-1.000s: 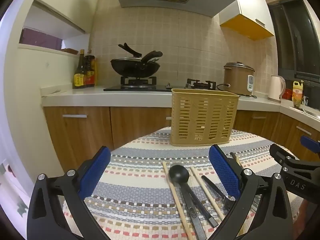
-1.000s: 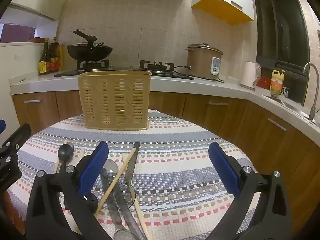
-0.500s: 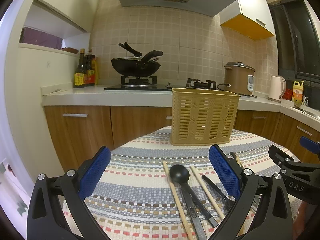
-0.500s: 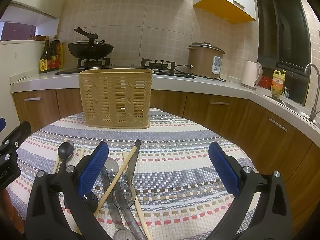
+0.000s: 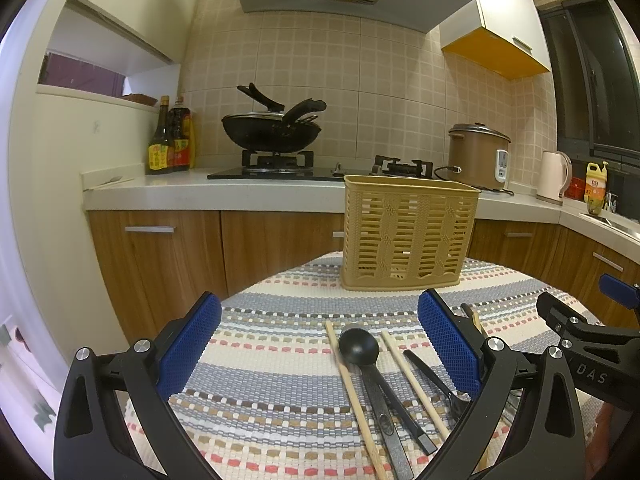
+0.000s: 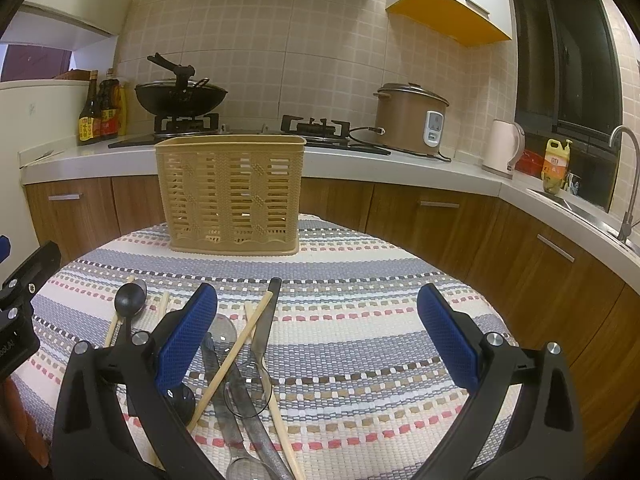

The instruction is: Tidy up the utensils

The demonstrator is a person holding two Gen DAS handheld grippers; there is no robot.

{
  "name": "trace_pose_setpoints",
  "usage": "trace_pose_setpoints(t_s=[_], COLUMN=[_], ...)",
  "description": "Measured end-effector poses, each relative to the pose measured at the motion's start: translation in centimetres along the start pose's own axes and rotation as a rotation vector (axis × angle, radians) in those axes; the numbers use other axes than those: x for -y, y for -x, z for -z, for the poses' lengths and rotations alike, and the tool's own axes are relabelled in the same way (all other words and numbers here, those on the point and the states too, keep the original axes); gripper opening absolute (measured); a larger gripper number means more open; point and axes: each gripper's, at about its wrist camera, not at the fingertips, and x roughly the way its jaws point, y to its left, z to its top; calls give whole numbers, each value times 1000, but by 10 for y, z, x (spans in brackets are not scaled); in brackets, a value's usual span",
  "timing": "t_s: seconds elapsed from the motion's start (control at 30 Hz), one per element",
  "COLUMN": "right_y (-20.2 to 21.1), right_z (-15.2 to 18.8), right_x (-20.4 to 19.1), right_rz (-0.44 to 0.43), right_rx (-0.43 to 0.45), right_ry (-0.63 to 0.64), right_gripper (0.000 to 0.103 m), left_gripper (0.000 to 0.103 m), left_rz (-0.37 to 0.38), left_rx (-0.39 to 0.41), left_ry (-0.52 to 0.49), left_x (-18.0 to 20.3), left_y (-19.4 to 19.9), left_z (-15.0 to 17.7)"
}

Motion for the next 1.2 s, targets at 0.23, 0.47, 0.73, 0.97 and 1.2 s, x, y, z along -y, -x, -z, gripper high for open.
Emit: trace_pose_setpoints(t_s=[0.23, 0.47, 0.73, 0.97, 1.2], right_y=[-1, -1, -1, -2, -3], right_z=[0, 0, 0, 0, -1], right_x=[0, 0, -1, -2, 1], right_rz=[-1, -2, -3, -2, -4], right_rx=[-3, -5, -9, -11, -18], right_ry=[3, 2, 3, 7, -4], right_gripper=[96, 96, 96, 96, 96], left_gripper=[96, 96, 96, 96, 96], left_rz=[8, 8, 8, 8, 8], left_rx=[-8, -16, -15, -15, -16], left_ry=[6, 12, 12, 11, 11], left_x=[-1, -2, -2, 0, 0], left_y=[-1, -2, -2, -3, -3], left_z=[1, 1, 1, 0, 0])
